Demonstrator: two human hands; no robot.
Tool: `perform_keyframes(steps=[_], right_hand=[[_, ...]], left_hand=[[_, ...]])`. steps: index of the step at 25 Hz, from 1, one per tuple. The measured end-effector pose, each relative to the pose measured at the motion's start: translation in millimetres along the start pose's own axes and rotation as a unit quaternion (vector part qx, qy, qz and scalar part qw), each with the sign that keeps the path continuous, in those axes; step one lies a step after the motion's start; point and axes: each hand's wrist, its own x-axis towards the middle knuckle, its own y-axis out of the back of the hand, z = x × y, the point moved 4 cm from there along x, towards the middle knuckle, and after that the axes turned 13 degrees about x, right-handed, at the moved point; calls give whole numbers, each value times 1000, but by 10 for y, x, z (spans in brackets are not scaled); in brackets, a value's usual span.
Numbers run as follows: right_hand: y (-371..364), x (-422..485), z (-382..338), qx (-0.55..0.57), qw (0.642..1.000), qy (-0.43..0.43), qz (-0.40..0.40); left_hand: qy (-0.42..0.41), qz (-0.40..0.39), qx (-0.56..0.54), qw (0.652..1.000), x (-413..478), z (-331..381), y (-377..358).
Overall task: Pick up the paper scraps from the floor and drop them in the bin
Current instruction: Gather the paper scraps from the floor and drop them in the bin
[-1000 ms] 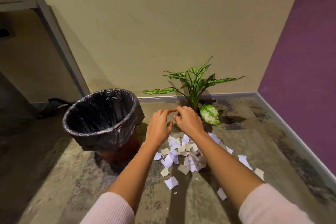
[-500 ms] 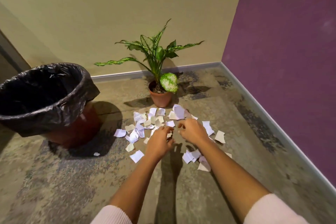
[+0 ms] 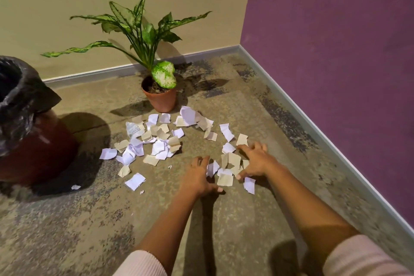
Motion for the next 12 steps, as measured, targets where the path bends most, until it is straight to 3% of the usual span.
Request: perform_keyframes(steps=[4, 8, 12], right_hand=[[-190, -53, 187, -36, 994, -65, -80], [-351, -82, 139, -57, 996, -49, -45], [-436, 71, -120, 34, 999, -32, -20]], left_hand=[[-16, 3, 44, 999, 71, 158, -59], [-12, 35, 61, 997, 57, 293, -77], [-3, 78, 44, 996, 83, 217, -81]])
